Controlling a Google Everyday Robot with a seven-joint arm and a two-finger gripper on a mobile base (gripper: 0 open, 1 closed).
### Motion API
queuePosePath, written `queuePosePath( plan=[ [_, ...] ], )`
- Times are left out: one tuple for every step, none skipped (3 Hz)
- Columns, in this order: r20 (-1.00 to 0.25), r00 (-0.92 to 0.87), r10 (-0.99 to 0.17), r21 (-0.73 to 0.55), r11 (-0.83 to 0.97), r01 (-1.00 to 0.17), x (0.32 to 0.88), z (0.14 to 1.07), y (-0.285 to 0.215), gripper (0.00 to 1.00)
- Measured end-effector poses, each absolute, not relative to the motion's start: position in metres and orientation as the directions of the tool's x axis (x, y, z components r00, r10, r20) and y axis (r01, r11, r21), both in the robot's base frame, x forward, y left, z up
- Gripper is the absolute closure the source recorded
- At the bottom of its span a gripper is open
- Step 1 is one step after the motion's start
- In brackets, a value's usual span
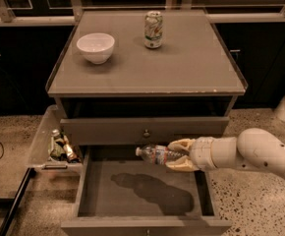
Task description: Pick water bottle from middle drawer and place on counter
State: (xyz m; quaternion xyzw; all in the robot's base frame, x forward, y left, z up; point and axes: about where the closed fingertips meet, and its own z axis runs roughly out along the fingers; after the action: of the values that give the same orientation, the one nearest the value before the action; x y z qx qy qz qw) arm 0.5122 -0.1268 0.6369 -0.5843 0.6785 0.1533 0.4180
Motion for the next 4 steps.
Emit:
queuePosePath(
  plan=[
    [-0.727,0.154,-0.669,-0.375,0.199,-0.905,0.489,0.702,-0.116,1.0],
    [-0.69,0.241,-0.683,-0.458,0.155,-0.875,0.485,0.784,-0.113,1.0],
    [-0.669,0.269,-0.693,-0.514,0.17,-0.841,0.505,0.87,-0.119,1.0],
    [-0.707,0.246,-0.663,-0.524,0.258,-0.812,0.542,0.935,-0.135,1.0]
  ],
)
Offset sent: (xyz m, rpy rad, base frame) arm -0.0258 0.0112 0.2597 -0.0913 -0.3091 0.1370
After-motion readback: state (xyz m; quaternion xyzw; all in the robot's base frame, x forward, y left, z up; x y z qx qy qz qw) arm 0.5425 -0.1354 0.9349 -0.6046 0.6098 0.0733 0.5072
